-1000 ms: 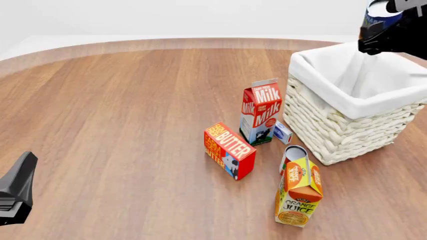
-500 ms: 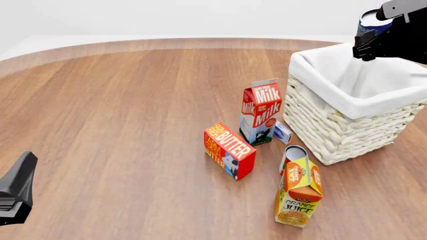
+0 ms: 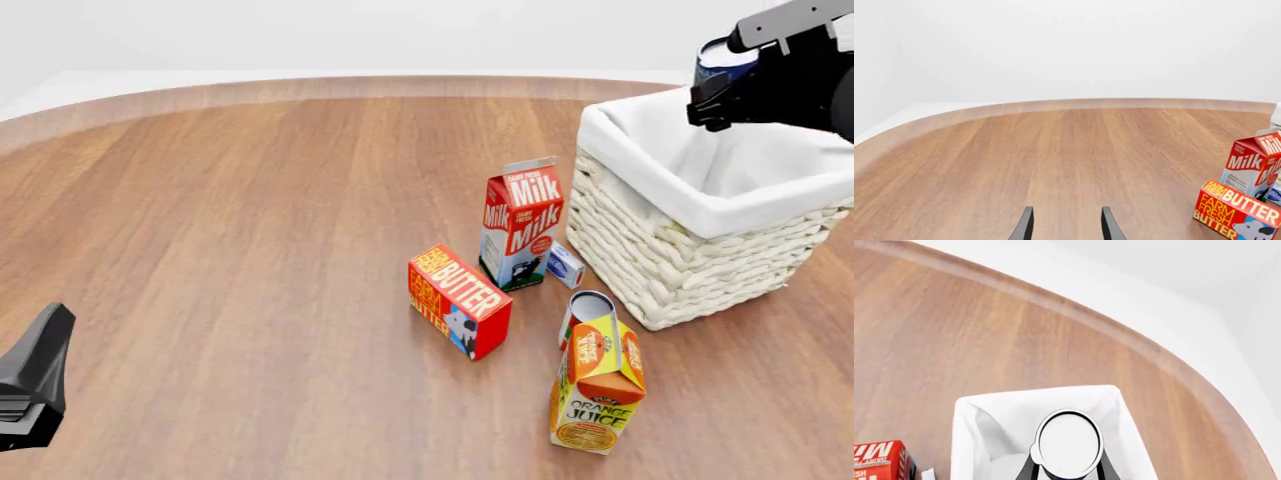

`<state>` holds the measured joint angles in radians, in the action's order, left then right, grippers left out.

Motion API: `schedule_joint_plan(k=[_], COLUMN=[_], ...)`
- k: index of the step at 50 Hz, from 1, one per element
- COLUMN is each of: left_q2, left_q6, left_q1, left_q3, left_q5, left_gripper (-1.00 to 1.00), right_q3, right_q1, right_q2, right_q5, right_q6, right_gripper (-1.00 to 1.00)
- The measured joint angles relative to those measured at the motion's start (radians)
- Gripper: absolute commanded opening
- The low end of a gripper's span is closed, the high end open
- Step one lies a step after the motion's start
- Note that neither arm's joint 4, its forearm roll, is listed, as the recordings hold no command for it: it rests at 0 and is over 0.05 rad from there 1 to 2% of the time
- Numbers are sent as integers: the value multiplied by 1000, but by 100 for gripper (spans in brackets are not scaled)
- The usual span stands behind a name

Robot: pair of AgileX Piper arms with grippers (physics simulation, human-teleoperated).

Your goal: Pick up the alphabet soup, and put it in the basket.

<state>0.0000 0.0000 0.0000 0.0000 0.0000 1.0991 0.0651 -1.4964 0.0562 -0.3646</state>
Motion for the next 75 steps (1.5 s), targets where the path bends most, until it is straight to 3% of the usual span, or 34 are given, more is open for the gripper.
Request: schedule_joint_plan(k=[44,75], left_q2=[0,0], left_q6=[0,0], left_q1=[0,0], left_q3=[0,0], left_q5=[0,0], left_gripper=[100,100], right_q3=[47,79], right_q1=[40,79], right_q2=[-88,-151], right_q5=[88,123], right_q6=[-42,-35], right_gripper=[-100,-100])
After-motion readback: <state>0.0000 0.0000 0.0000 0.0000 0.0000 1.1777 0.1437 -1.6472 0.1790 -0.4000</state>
